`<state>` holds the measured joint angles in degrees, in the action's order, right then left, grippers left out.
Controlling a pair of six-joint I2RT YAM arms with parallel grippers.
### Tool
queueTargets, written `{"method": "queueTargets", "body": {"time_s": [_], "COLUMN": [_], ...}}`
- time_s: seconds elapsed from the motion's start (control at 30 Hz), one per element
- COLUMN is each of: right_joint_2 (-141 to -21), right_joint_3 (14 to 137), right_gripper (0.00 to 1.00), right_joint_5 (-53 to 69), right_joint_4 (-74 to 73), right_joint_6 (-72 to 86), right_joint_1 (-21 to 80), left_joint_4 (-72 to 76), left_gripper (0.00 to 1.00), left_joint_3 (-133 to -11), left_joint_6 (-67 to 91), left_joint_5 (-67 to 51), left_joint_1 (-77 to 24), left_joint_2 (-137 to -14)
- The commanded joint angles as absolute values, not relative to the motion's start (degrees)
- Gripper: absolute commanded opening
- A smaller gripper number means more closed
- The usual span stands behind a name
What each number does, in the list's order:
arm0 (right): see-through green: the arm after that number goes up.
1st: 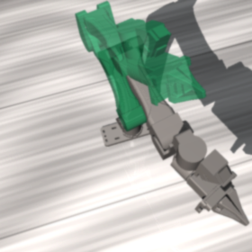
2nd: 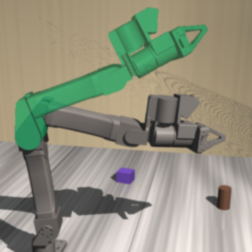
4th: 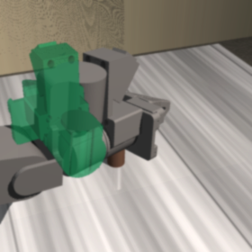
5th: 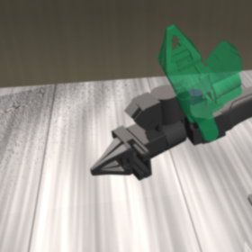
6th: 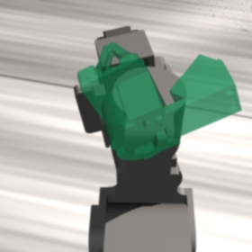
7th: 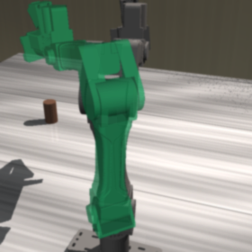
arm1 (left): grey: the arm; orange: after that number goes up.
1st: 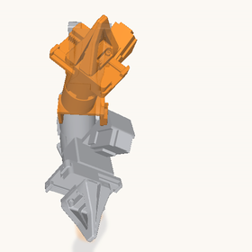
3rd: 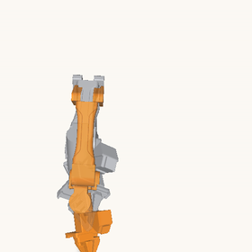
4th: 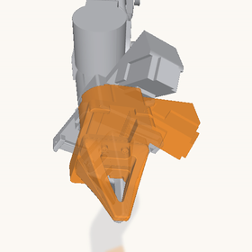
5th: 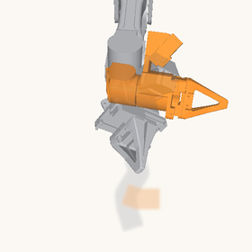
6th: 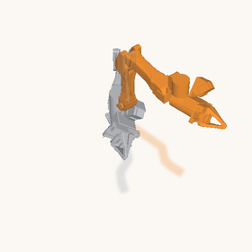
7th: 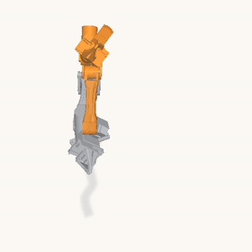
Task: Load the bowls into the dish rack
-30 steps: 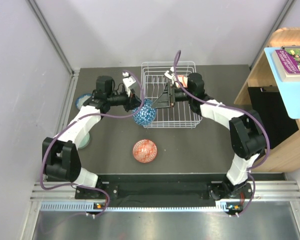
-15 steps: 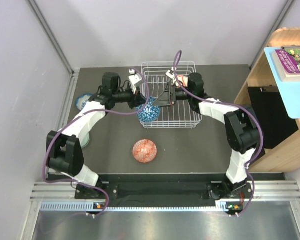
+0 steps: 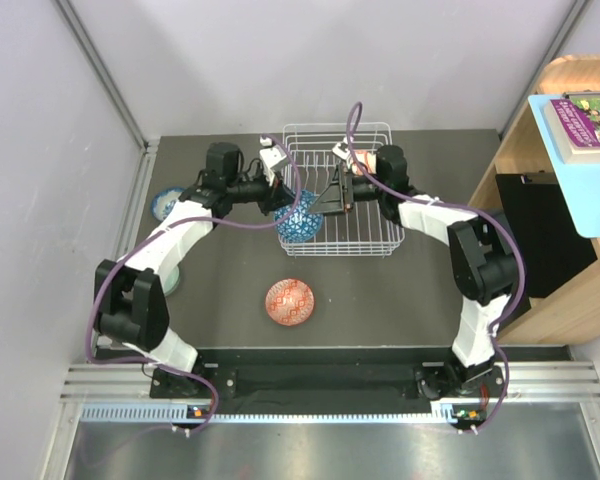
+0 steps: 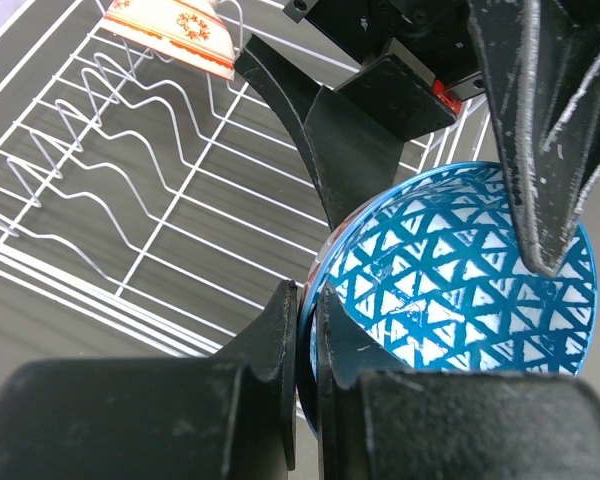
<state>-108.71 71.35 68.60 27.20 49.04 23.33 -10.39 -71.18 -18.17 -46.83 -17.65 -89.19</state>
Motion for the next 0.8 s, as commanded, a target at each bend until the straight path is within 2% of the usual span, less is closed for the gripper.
{"method": "queueTargets", "body": {"time_s": [0.0,0.2,0.3,0.37,0.4,0.43,0.5,0.77], "right_joint_2": [-109.8,-110.6,-111.5,-112.9,-113.6,-115.2,-116.6,-118.2], "right_joint_3": [74.4,73.3,73.0,72.4,72.2,72.1,72.2,71.5], "right_gripper": [1.0,0.99,0.95,0.93,0.91,0.9,0.86,0.76], "right_joint_5": [70.8,72.2,73.3,73.7,74.1,74.4,75.0,75.3], "right_joint_4": [28.2,35.2,41.4,48.3,58.3,63.1,73.9,75.5], "right_joint_6": [48.1,53.4,57.9,65.4,69.2,77.1,82.9,85.2], "right_joint_1": [23.3,23.9,23.7,23.6,23.6,23.6,23.6,23.5], "left_joint_4": [-6.1,-6.1,-6.1,-6.2,-6.2,-6.2,-6.2,-6.9], "left_gripper": [0.0,0.0,0.0,0.0,0.0,0.0,0.0,0.0], "left_joint_3": [-74.9,-75.9,-76.2,-76.5,-76.6,-76.6,-76.6,-77.5], "left_joint_6": [-18.2,-18.3,-18.7,-18.9,-18.8,-18.7,-18.9,-19.8], "left_joint_5": [-48.3,-47.9,-47.1,-46.9,-47.0,-46.9,-46.7,-46.0], "left_joint_1": [-18.0,-18.3,-18.5,-18.6,-18.6,-18.9,-19.1,-19.3], "left_joint_2": [-90.3,-91.7,-92.4,-92.7,-93.0,-93.1,-93.3,-94.7]}}
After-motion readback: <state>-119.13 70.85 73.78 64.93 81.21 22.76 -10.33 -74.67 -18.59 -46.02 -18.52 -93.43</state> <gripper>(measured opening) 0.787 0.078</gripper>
